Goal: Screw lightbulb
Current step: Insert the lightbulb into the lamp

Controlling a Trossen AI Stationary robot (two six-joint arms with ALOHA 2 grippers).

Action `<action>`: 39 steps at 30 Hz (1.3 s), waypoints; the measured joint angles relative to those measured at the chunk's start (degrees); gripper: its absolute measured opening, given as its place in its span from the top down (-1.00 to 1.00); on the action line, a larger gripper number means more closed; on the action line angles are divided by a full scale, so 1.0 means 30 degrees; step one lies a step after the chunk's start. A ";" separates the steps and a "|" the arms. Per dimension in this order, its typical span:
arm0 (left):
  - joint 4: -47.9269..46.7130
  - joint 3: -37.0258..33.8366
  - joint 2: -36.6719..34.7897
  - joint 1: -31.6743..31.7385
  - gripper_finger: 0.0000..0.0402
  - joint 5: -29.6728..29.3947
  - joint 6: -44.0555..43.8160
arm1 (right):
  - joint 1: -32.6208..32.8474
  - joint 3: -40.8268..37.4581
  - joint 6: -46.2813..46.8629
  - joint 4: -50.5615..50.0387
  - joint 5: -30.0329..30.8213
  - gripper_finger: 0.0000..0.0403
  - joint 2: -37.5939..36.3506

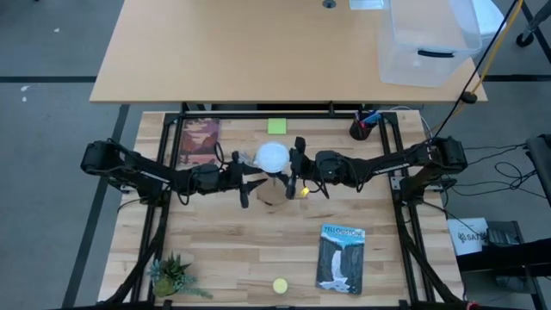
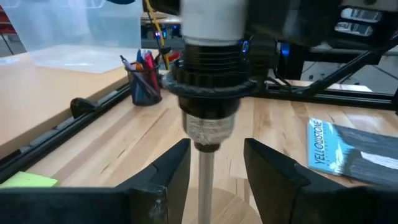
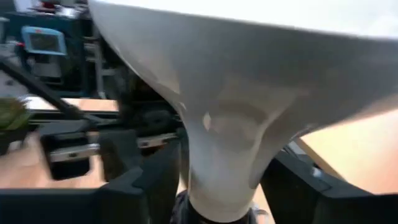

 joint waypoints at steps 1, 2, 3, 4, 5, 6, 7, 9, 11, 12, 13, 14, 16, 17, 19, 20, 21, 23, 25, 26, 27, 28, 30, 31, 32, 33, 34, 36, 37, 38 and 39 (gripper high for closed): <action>0.0169 -0.0007 0.0000 0.0036 0.20 -0.0020 0.0052 | 0.0067 0.0000 -0.0006 0.0005 -0.0201 -0.05 -0.0013; 0.0286 -0.0002 -0.0005 0.0048 0.18 -0.0033 0.0108 | 0.0104 0.0000 -0.0041 -0.0043 -0.0196 -0.10 -0.0027; 0.0308 -0.0002 -0.0036 0.0048 0.17 -0.0058 0.0139 | 0.0152 0.0000 -0.0044 -0.0134 -0.0184 -0.14 -0.0057; 0.0311 -0.0005 -0.0134 0.0048 0.16 -0.0110 0.0231 | 0.0185 0.0000 -0.0033 -0.0413 -0.0165 -0.18 -0.0162; 0.0292 -0.0007 -0.0249 0.0048 0.15 -0.0200 0.0356 | 0.0193 0.0000 -0.0027 -0.0636 -0.0143 -0.22 -0.0245; 0.0353 -0.0007 -0.0401 0.0053 0.15 -0.0285 0.0581 | 0.0226 0.0000 -0.0002 -0.0791 -0.0137 -0.26 -0.0334; 0.0398 -0.0007 -0.0564 0.0048 0.14 -0.0370 0.0694 | 0.0269 0.0000 0.0001 -0.1097 -0.0102 -0.29 -0.0477; 0.0359 -0.0007 -0.0954 0.0048 0.14 -0.0424 0.0981 | 0.0294 0.0000 -0.0052 -0.1426 -0.0063 -0.33 -0.0809; 0.0291 -0.0007 -0.1385 0.0048 0.14 -0.0438 0.1252 | 0.0294 0.0000 -0.0138 -0.1830 -0.0043 -0.36 -0.1283; 0.0155 -0.0007 -0.1642 0.0048 0.14 -0.0439 0.1317 | 0.0294 0.0000 -0.0160 -0.1984 -0.0028 -0.36 -0.1515; -0.0113 -0.0007 -0.1904 0.0048 0.14 -0.0439 0.1425 | 0.0294 0.0000 -0.0195 -0.2404 0.0091 -0.37 -0.1764; -0.0274 -0.0005 -0.2097 0.0048 0.14 -0.0443 0.1495 | 0.0294 0.0000 -0.0222 -0.2804 0.0298 -0.37 -0.1967; -0.0975 -0.0008 -0.2561 0.0048 0.14 -0.0446 0.1549 | 0.0348 0.0000 -0.0380 -0.3855 0.0661 -0.36 -0.2396; -0.1206 -0.0015 -0.2786 0.0015 0.14 -0.0446 0.1560 | 0.0401 0.0000 -0.0407 -0.4327 0.0821 -0.35 -0.2576; -0.1611 -0.0015 -0.3338 -0.0039 0.14 -0.0446 0.1799 | 0.0535 -0.0005 -0.0414 -0.5334 0.0957 -0.33 -0.2904; -0.1783 -0.0015 -0.3577 -0.0073 0.14 -0.0453 0.2005 | 0.0613 -0.0007 -0.0419 -0.5619 0.0965 -0.32 -0.3023; -0.1803 -0.0015 -0.3817 -0.0090 0.14 -0.0460 0.2178 | 0.0687 -0.0007 -0.0422 -0.5826 0.0988 -0.31 -0.3111; -0.1951 -0.0015 -0.4426 -0.0090 0.14 -0.0459 0.2605 | 0.0889 -0.0007 -0.0522 -0.5859 0.1420 -0.29 -0.3239; -0.1834 -0.0012 -0.5095 -0.0034 0.14 -0.0458 0.3013 | 0.1123 -0.0007 -0.0928 -0.5863 0.2248 -0.27 -0.3326; -0.1845 -0.0007 -0.5421 0.0039 0.14 -0.0460 0.3112 | 0.1249 -0.0007 -0.1154 -0.5867 0.2691 -0.26 -0.3369; -0.1915 -0.0007 -0.5700 0.0104 0.14 -0.0460 0.3119 | 0.1370 -0.0007 -0.1382 -0.6033 0.3078 -0.24 -0.3453; -0.1898 -0.0007 -0.5928 0.0167 0.14 -0.0460 0.3111 | 0.1489 -0.0015 -0.1596 -0.6145 0.3439 -0.22 -0.3525; -0.1894 -0.0007 -0.6283 0.0284 0.15 -0.0427 0.3055 | 0.1738 -0.0015 -0.1904 -0.6529 0.4073 -0.15 -0.3761; -0.1896 -0.0007 -0.6400 0.0326 0.17 -0.0317 0.3041 | 0.1874 -0.0015 -0.2006 -0.6681 0.4463 -0.11 -0.3851; -0.1948 -0.0007 -0.6481 0.0344 0.19 -0.0177 0.3026 | 0.2017 -0.0015 -0.2068 -0.6863 0.4855 -0.06 -0.3945; -0.2039 -0.0007 -0.6497 0.0382 0.22 -0.0037 0.2999 | 0.2155 -0.0015 -0.2075 -0.7052 0.5038 0.01 -0.3998; -0.2055 -0.0007 -0.6499 0.0422 0.27 0.0040 0.3002 | 0.2242 -0.0015 -0.2068 -0.7029 0.5057 0.07 -0.3999; -0.2099 -0.0007 -0.6499 0.0427 0.37 0.0093 0.3010 | 0.2442 -0.0015 -0.2054 -0.7024 0.4956 0.20 -0.3999; -0.2099 0.0013 -0.6499 0.0427 0.41 0.0093 0.3092 | 0.2547 -0.0015 -0.2053 -0.7011 0.4955 0.26 -0.3999; -0.2099 0.0072 -0.6498 0.0427 0.46 0.0093 0.3174 | 0.2637 -0.0015 -0.2061 -0.7004 0.4959 0.31 -0.3999; -0.2106 0.0172 -0.6492 0.0427 0.50 0.0100 0.3279 | 0.2712 -0.0015 -0.2059 -0.6996 0.5036 0.36 -0.3999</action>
